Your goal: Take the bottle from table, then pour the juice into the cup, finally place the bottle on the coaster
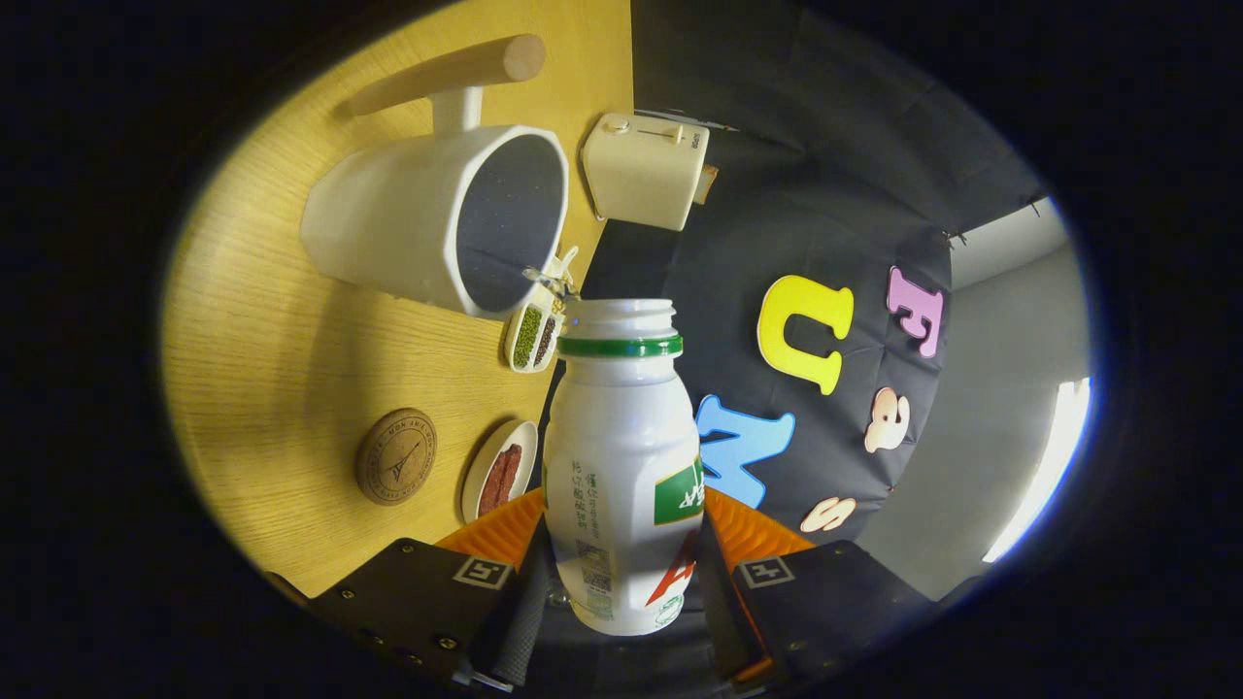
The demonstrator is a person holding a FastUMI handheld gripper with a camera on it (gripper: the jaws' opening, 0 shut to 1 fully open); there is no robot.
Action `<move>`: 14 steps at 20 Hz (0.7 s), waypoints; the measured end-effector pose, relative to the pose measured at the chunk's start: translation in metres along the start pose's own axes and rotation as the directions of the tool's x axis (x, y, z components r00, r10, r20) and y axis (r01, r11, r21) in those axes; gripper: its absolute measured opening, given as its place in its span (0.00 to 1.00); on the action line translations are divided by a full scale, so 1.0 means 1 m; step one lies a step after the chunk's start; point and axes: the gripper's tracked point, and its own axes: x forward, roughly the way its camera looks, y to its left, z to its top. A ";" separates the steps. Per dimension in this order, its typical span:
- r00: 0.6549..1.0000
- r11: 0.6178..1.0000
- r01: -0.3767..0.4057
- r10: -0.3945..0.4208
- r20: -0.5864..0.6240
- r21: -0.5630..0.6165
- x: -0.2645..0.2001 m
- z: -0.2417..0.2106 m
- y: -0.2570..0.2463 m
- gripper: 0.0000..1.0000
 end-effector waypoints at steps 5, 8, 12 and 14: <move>1.000 1.000 0.016 -0.016 0.003 -0.013 -0.002 0.002 -0.001 0.69; 1.000 1.000 0.020 -0.020 0.012 -0.018 -0.001 0.007 -0.001 0.70; 0.999 0.998 0.040 -0.039 0.013 -0.053 -0.003 0.010 -0.002 0.69; 0.999 0.998 0.035 -0.035 0.016 -0.060 -0.002 0.012 -0.001 0.70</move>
